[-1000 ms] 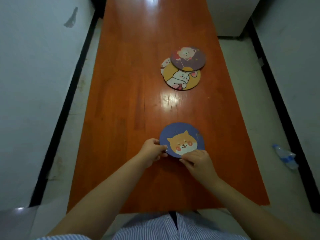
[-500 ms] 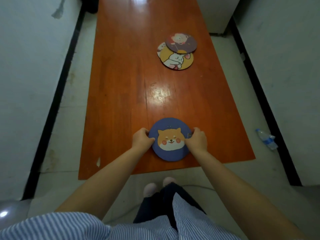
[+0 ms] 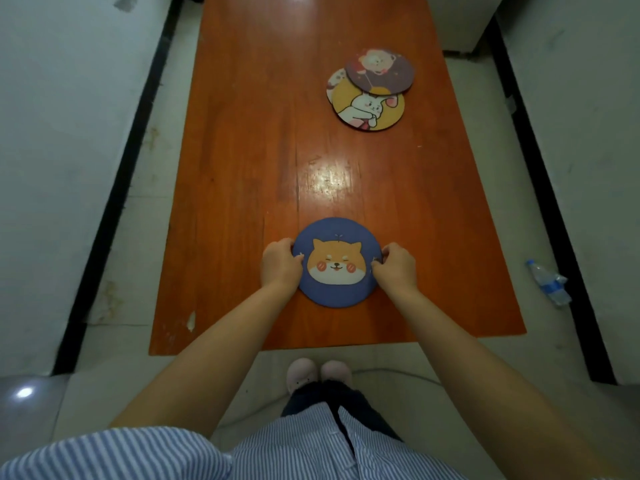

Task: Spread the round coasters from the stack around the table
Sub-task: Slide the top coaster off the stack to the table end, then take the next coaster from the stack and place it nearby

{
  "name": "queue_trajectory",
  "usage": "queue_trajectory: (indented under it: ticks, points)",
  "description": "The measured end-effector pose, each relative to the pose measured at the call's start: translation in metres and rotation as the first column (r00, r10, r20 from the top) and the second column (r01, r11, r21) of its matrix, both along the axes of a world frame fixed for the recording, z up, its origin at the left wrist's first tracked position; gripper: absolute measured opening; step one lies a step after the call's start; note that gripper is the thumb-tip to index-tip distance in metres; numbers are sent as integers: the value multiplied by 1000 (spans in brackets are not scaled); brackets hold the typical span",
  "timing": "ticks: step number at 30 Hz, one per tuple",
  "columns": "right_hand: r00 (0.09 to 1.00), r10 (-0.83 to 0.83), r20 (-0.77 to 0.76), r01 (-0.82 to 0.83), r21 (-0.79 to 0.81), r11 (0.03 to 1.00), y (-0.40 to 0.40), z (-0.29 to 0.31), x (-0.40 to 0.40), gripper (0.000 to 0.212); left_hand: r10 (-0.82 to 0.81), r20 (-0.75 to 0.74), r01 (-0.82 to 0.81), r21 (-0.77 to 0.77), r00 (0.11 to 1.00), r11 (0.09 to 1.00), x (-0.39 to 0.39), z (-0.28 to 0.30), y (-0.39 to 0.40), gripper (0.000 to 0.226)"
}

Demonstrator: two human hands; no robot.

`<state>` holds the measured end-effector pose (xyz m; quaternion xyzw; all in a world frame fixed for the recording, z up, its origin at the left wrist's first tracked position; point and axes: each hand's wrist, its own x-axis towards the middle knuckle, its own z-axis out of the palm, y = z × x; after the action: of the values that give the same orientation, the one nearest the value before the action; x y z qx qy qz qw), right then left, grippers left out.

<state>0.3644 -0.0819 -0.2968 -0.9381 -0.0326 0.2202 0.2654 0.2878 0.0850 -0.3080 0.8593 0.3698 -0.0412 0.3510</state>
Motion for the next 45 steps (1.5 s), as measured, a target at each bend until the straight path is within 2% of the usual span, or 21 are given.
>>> queue_trajectory:
  ticks: [2,3,5,8,12,16,21,25,31,38,41,45]
  points:
    - [995,104,-3,-104,-79,991,-2,-1,3,12,-10,-29,12,59,1000,998,-3,-3,-3,25]
    - [987,158,-5,-157,-135,978,-1,-1,4,6,-20,-44,24,90,999,996,-5,-3,-5,27]
    - [967,255,20,-237,-307,922,0,1,3,25,-49,-63,57,130,997,990,-9,-2,-9,27]
    - [880,471,63,-376,-515,771,10,7,-3,47,-97,-110,115,175,989,978,-20,2,-5,26]
    - [738,670,81,-569,-458,683,53,19,-10,35,-130,-220,191,283,967,940,-38,14,33,16]
    - [670,730,138,-641,-390,662,123,25,-23,28,-137,-396,274,313,908,909,-65,22,102,20]
    - [721,663,203,-597,-303,743,217,24,-39,39,-227,-465,392,294,856,872,-97,27,203,29]
    - [837,514,185,-454,-289,843,272,19,-52,52,-348,-462,505,275,815,818,-111,37,277,35]
    - [932,342,119,-286,-337,897,315,13,-53,52,-481,-444,629,285,756,724,-100,39,359,33]
    - [980,156,120,-106,-345,933,310,15,-27,49,-622,-469,778,343,627,526,-20,39,382,29]
    - [990,81,116,-39,-332,942,303,19,7,46,-682,-472,829,326,559,454,29,41,381,32]
    - [992,-22,124,57,-286,957,297,24,69,42,-764,-468,885,363,444,292,113,51,381,34]
